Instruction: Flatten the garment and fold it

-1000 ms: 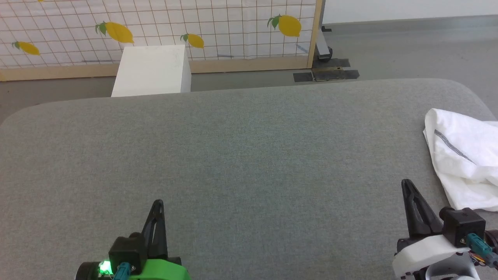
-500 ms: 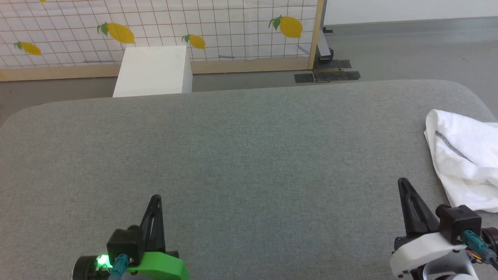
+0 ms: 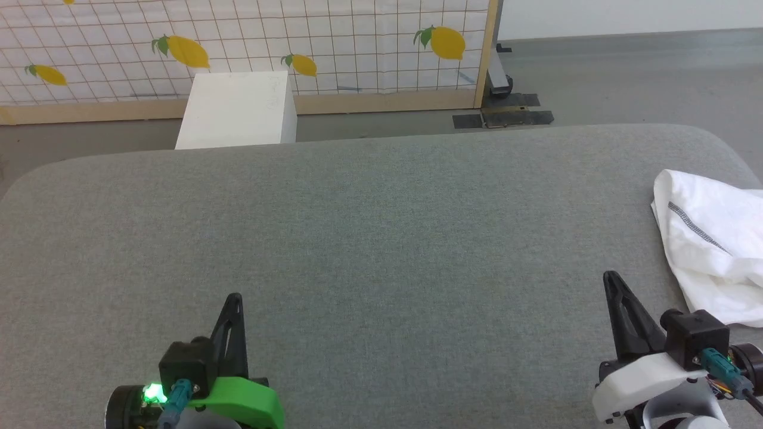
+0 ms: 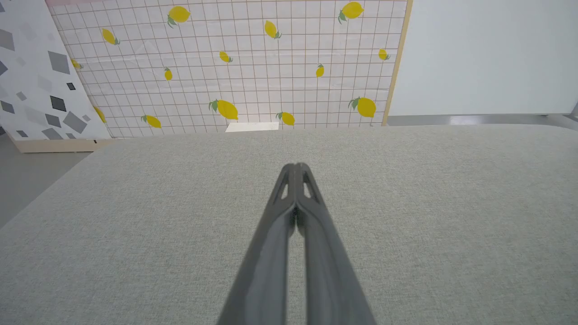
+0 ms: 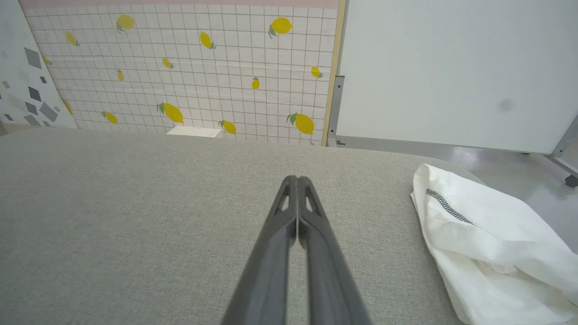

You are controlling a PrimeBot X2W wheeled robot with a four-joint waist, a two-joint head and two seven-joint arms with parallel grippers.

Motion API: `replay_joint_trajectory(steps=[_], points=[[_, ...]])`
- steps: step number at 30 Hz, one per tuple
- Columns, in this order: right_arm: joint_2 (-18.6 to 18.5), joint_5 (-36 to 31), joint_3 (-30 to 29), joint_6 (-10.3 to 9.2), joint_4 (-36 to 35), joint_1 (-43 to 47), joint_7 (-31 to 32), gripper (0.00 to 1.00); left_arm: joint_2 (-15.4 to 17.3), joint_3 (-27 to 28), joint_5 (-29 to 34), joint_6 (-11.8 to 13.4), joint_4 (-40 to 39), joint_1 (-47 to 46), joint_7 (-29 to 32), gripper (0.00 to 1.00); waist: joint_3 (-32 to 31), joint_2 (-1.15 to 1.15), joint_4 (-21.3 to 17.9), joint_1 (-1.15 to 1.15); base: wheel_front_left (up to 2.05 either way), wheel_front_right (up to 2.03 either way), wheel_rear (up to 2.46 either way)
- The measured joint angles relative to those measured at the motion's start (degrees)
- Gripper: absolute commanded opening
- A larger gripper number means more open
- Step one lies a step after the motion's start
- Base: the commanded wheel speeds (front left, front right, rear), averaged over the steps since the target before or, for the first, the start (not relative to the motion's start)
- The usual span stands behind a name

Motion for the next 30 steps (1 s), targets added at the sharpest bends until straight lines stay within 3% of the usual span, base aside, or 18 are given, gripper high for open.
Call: replay_joint_trajectory(steps=[30], points=[[0.0, -0.1, 1.4, 0.00, 0.1, -1.1, 1.7, 0.00, -0.4, 2.7, 2.4, -2.6, 1.2, -2.2, 3.6, 0.00, -0.4, 0.00, 0.5, 0.00, 0.00, 0.00, 0.00]])
